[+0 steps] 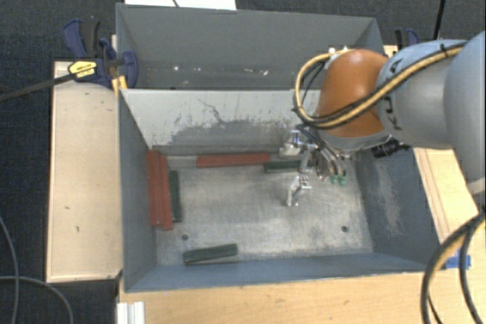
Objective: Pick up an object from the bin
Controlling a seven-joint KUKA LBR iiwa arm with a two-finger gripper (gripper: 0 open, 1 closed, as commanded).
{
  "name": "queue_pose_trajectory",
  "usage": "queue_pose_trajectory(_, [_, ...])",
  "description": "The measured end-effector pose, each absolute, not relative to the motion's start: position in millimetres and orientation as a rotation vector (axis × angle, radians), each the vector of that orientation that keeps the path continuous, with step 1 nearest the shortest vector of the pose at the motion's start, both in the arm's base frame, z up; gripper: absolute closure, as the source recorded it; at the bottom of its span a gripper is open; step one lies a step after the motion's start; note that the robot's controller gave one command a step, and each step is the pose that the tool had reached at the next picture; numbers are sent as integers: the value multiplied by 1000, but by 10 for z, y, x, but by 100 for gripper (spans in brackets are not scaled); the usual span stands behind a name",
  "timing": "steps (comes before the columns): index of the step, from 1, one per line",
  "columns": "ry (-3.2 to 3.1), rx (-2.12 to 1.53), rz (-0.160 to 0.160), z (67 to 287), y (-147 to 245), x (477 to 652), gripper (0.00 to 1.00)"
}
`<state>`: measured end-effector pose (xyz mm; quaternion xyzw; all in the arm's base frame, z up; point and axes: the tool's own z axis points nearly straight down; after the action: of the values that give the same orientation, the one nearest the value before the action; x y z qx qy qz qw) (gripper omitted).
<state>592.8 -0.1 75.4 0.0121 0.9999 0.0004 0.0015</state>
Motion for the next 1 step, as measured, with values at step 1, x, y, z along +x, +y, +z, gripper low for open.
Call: queue_pose_trajectory(1, [3128, 175, 1, 1242, -102, 5902, 0])
